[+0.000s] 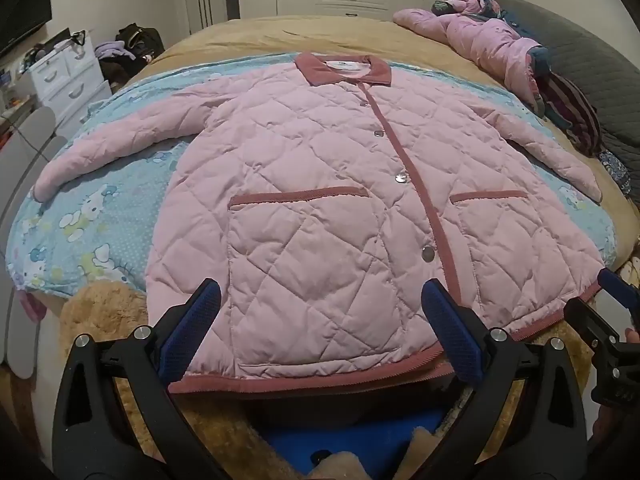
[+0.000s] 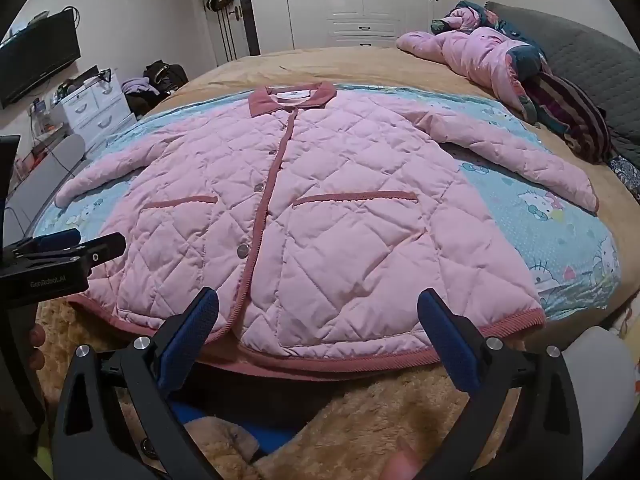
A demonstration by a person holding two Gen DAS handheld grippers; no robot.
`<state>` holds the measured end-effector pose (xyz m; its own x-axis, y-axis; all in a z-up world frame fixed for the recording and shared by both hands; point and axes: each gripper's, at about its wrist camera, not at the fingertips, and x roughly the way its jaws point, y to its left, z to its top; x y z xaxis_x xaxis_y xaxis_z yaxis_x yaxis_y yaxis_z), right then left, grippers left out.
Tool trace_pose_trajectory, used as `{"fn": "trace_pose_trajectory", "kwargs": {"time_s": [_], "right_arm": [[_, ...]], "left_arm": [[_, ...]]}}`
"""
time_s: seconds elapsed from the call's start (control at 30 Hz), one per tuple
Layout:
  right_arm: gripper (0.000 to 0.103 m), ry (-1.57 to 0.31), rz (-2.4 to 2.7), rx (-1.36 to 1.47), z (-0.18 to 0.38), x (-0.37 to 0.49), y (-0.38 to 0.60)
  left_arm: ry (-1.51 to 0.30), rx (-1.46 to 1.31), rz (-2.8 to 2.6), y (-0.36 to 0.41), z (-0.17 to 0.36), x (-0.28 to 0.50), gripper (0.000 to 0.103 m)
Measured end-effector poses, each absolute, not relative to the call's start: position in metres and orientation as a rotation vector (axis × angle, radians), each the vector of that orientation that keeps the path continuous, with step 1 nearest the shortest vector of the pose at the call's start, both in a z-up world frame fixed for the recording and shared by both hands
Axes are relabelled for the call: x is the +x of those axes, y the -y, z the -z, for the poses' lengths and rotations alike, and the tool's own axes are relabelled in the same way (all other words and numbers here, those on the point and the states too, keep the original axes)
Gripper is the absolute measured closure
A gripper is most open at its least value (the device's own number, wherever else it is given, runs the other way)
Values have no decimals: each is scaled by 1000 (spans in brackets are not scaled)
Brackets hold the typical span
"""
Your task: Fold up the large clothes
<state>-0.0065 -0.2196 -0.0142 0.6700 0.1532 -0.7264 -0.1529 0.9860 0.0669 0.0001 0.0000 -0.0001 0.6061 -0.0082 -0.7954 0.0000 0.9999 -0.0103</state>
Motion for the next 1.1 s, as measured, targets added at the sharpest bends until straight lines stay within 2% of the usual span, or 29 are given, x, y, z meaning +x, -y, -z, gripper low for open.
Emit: {"fn": "trace_pose_trajectory", "kwargs": {"time_s": [1.1], "right_arm": [[4,-799,-167,30,9,-9,217]], "left_arm": [[-912,-21,52,1,-3,-1,9]]}}
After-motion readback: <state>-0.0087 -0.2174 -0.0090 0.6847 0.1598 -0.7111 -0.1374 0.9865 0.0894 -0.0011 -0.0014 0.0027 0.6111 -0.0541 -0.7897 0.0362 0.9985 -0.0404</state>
